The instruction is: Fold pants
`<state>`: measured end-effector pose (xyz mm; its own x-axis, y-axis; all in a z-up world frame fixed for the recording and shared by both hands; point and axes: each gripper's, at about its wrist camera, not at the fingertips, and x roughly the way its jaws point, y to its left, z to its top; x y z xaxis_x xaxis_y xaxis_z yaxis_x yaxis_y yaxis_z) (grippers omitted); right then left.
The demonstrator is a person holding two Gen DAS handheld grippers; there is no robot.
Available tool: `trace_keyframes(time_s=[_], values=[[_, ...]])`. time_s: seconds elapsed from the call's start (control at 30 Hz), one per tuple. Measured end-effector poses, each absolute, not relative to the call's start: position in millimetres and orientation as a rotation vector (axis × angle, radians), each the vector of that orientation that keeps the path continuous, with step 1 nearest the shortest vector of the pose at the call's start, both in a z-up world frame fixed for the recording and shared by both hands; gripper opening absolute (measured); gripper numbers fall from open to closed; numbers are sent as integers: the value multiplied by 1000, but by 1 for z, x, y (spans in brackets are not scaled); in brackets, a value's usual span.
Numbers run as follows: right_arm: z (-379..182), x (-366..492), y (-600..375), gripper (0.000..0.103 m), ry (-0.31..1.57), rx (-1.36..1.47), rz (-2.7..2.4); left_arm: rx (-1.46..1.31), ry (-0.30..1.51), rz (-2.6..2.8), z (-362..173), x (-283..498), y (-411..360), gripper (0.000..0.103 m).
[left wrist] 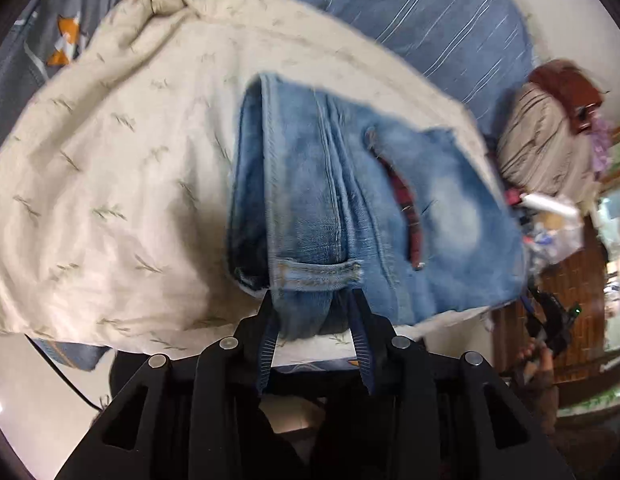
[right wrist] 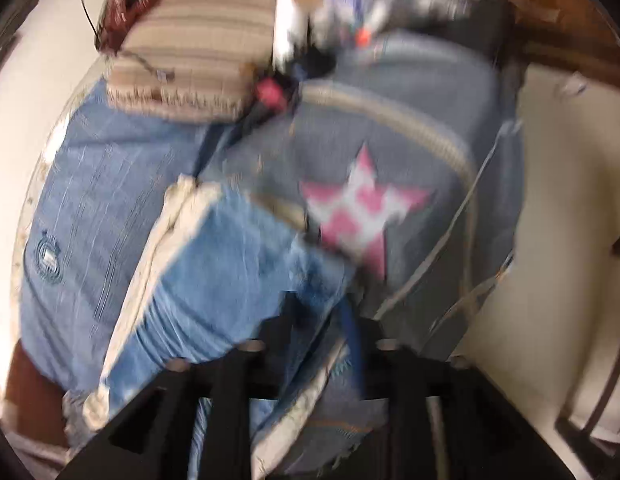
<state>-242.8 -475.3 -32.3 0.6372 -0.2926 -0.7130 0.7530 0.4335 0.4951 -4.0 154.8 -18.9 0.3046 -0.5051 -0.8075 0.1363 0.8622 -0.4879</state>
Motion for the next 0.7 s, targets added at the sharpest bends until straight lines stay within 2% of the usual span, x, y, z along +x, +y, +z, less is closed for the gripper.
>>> trace_keyframes(time_s=[0.03, 0.07, 0.1, 0.13, 0.17, 0.2, 0.4, 0.47, 0.5, 0.53, 0.57, 0.6, 0.7], values=[[-19, -232, -469, 40, 584, 854, -666, -367, 1165, -429, -13, -2, 162, 36], [-10, -220, -463, 40, 594, 822, -633, -377, 1133, -401, -6, 5, 171, 42], [-4, -204, -454, 44, 613, 784, -578, -390, 1117, -371, -2, 13, 177, 47], [1, -182, -440, 51, 641, 745, -507, -410, 1108, -343, -1, 23, 182, 55], [4, -155, -423, 55, 678, 703, -414, -443, 1108, -318, -2, 37, 186, 58], [6, -129, -406, 60, 709, 671, -329, -464, 1119, -309, -5, 45, 188, 58], [-10, 22, -287, 63, 904, 469, 100, -598, 1250, -306, -36, 106, 171, 58], [-22, 63, -256, 69, 985, 378, 164, -640, 1275, -326, -47, 116, 166, 57], [-29, 76, -243, 69, 1031, 315, 167, -652, 1284, -330, -50, 120, 164, 55], [-36, 85, -233, 68, 1066, 242, 155, -666, 1291, -347, -53, 122, 162, 42], [-44, 93, -222, 61, 1105, 138, 142, -689, 1299, -379, -53, 123, 160, 24], [-47, 92, -216, 15, 1123, 90, 153, -698, 1301, -399, -57, 127, 161, 22], [-34, 93, -206, 10, 1096, 9, 161, -627, 1213, -414, -40, 128, 153, 22]])
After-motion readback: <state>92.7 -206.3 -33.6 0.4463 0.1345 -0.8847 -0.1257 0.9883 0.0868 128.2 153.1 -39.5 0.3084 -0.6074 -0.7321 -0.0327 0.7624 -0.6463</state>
